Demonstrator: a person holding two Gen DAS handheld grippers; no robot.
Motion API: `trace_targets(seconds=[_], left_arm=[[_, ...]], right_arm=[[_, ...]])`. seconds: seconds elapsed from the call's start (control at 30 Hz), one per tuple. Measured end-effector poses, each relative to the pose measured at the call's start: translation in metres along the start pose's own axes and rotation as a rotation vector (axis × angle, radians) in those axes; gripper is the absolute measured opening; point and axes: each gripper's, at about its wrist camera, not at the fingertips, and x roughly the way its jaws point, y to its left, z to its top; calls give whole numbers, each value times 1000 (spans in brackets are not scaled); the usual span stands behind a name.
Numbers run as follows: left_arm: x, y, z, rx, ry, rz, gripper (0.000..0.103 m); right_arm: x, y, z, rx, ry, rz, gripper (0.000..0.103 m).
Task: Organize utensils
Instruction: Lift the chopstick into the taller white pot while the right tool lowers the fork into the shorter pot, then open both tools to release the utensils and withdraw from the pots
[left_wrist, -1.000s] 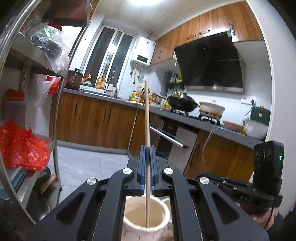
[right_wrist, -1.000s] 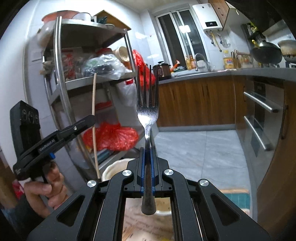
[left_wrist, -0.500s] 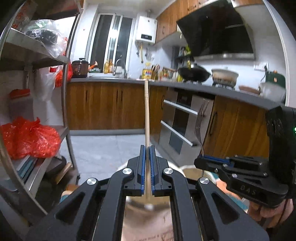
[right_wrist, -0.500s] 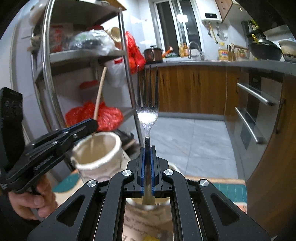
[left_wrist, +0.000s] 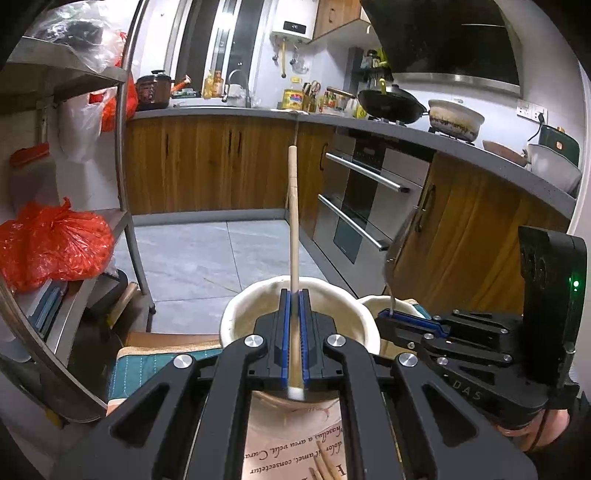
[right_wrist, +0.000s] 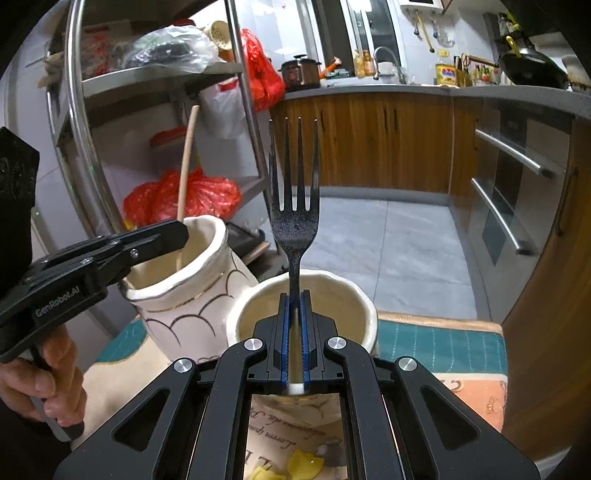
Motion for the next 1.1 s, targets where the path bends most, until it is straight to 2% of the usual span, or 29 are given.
trace_targets(seconds=[0.33,0.57,0.63,0.7,0.73,0.83,1.0,1.1], left_arm=[[1,-3,2,12,7,7,6],[-8,-1,4,-2,-16,0,7],[-14,0,4,-4,-34,-5,12],[-22,1,3,1,-59,-1,35],[-26,1,2,5,-72,3,38],[-36,1,1,13,-92,1,39],[-47,2,-4,16,-106,-2,51],[-51,4,-8,23,-104,3,55]], right_arm=[[4,-2,6,11,15,0,10],[-9,-3,4,9,-23,12,11],[-17,-6,3,10,-44,17,17],[-24,-7,2,8,-62,16,21],[-27,-8,2,9,-68,16,21],[-38,-11,0,4,-85,14,22],[-51,-16,-6,5,-112,12,32],[-56,-17,-11,2,-113,3,35]])
